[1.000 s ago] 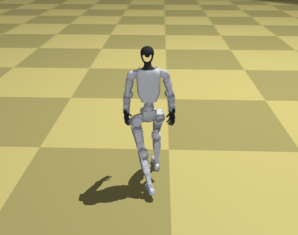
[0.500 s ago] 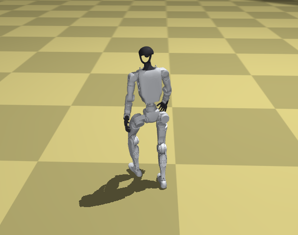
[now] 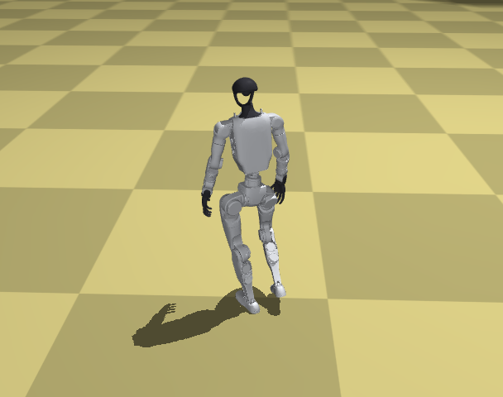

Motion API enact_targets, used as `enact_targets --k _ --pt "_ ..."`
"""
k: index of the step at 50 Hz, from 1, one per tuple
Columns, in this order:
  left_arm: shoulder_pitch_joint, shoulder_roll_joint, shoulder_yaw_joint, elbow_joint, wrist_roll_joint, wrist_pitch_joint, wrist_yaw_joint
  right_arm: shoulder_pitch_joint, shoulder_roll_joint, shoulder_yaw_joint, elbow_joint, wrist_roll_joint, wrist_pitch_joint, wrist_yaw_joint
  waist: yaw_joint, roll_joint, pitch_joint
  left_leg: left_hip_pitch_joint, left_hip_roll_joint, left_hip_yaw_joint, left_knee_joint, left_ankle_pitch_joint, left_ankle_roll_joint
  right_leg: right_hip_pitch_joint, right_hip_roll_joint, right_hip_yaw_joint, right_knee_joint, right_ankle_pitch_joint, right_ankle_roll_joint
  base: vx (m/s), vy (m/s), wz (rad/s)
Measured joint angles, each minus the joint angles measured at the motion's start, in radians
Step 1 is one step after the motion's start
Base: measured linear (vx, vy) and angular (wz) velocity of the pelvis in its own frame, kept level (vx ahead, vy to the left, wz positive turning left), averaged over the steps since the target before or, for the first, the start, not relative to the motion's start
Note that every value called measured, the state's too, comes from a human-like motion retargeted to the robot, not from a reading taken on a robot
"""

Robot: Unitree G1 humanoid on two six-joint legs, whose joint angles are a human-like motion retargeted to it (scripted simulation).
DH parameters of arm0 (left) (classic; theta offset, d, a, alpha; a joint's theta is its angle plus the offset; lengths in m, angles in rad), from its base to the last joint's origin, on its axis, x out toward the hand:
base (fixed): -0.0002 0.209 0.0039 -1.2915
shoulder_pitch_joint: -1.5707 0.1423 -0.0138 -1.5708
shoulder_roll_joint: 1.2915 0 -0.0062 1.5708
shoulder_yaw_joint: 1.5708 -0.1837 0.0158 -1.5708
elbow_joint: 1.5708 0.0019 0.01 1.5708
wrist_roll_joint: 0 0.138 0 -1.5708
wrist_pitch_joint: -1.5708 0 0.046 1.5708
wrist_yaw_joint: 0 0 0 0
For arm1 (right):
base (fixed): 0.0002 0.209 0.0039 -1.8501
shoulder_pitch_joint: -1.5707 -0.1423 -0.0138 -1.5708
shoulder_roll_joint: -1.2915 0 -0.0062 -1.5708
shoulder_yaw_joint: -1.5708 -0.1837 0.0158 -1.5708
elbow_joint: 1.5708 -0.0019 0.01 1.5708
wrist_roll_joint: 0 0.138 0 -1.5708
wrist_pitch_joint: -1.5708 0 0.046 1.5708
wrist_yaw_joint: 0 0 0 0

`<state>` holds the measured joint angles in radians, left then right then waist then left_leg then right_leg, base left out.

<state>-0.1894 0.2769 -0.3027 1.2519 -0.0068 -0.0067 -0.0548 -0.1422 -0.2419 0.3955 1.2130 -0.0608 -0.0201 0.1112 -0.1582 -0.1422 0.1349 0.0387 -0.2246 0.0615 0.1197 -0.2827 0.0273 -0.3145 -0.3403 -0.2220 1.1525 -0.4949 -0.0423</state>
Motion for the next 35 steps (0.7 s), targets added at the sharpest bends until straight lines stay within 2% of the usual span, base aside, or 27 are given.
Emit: enact_targets --k 3,8,11,16,20,21,23,25,30,32,35 --pt "-0.028 0.006 0.001 -0.026 -0.011 -0.014 0.014 0.024 -0.002 -0.016 -0.003 0.005 0.008 -0.005 -0.039 0.005 0.035 0.124 -0.002 -0.063 -0.048 -0.031 -0.002 -0.05 0.026 -0.003 -0.188 0.015 0.049 0.68 0.07 0.88" --pt "-0.062 0.016 0.002 -0.068 -0.02 -0.04 0.019 0.038 -0.006 -0.042 0.022 -0.001 0.024 0.0 -0.069 0.045 0.089 0.272 0.051 -0.144 -0.081 -0.099 -0.014 -0.058 0.145 0.028 -0.642 0.12 0.154 0.66 0.01 0.66" --pt "-0.053 0.015 0.005 -0.082 -0.023 -0.048 0.017 0.052 -0.008 -0.055 0.037 -0.012 0.029 0.004 -0.076 0.051 0.089 0.318 0.064 -0.177 -0.041 -0.147 -0.018 -0.068 0.169 0.074 -0.722 0.158 0.179 0.63 -0.06 0.66" --pt "-0.002 -0.012 0.031 -0.053 -0.036 -0.039 0.01 0.053 -0.014 -0.072 0.071 -0.015 0.034 0.008 -0.074 0.085 0.087 0.32 0.121 -0.19 0.209 -0.185 -0.051 -0.026 0.214 0.09 -0.609 0.219 0.144 0.6 -0.16 0.64" --pt "0.048 -0.036 0.038 0.002 -0.04 -0.018 0.003 0.031 -0.028 -0.065 0.065 0.006 0.029 -0.006 -0.049 0.166 0.075 0.15 0.233 -0.153 0.648 -0.064 -0.142 0.026 0.312 0.057 -0.6 0.194 0.062 0.52 -0.22 0.32" --pt "0.057 -0.039 0.037 0.008 -0.038 -0.015 0.002 0.021 -0.034 -0.062 0.058 0.012 0.027 -0.011 -0.037 0.187 0.069 0.091 0.267 -0.137 0.755 -0.034 -0.149 0.038 0.337 0.049 -0.619 0.19 0.043 0.49 -0.22 0.17" --pt "0.077 -0.042 0.031 0.013 -0.033 -0.008 0.001 0.003 -0.046 -0.056 0.042 0.021 0.023 -0.024 -0.009 0.212 0.058 -0.018 0.328 -0.095 0.932 -0.006 -0.135 0.064 0.372 0.038 -0.648 0.175 0.016 0.49 -0.22 0.14" --pt "0.089 -0.042 0.028 0.009 -0.028 -0.004 0.001 -0.021 -0.057 -0.053 0.026 0.029 0.02 -0.04 0.022 0.223 0.048 -0.122 0.375 -0.055 1.049 -0.033 -0.095 0.093 0.395 0.032 -0.684 0.16 0.004 0.49 -0.21 0.1" --pt "0.103 -0.035 0.04 -0.011 -0.024 -0.005 0.008 -0.089 -0.076 -0.056 -0.015 0.042 0.018 -0.068 0.098 0.214 0.031 -0.33 0.407 0.038 1.02 -0.17 -0.026 0.186 0.417 0.036 -0.788 0.129 0.008 0.47 -0.16 0.03" --pt "0.11 -0.036 0.047 -0.015 -0.023 -0.009 0.012 -0.11 -0.077 -0.057 -0.033 0.047 0.015 -0.071 0.117 0.203 0.032 -0.375 0.399 0.073 0.904 -0.192 -0.024 0.228 0.412 0.039 -0.818 0.112 0.013 0.45 -0.1 0.06" --pt "0.117 -0.041 0.054 -0.013 -0.013 -0.012 0.012 -0.135 -0.072 -0.057 -0.058 0.052 0.007 -0.068 0.134 0.181 0.034 -0.411 0.365 0.111 0.674 -0.163 -0.041 0.29 0.39 0.04 -0.859 0.085 0.019 0.43 -0.07 0.13"
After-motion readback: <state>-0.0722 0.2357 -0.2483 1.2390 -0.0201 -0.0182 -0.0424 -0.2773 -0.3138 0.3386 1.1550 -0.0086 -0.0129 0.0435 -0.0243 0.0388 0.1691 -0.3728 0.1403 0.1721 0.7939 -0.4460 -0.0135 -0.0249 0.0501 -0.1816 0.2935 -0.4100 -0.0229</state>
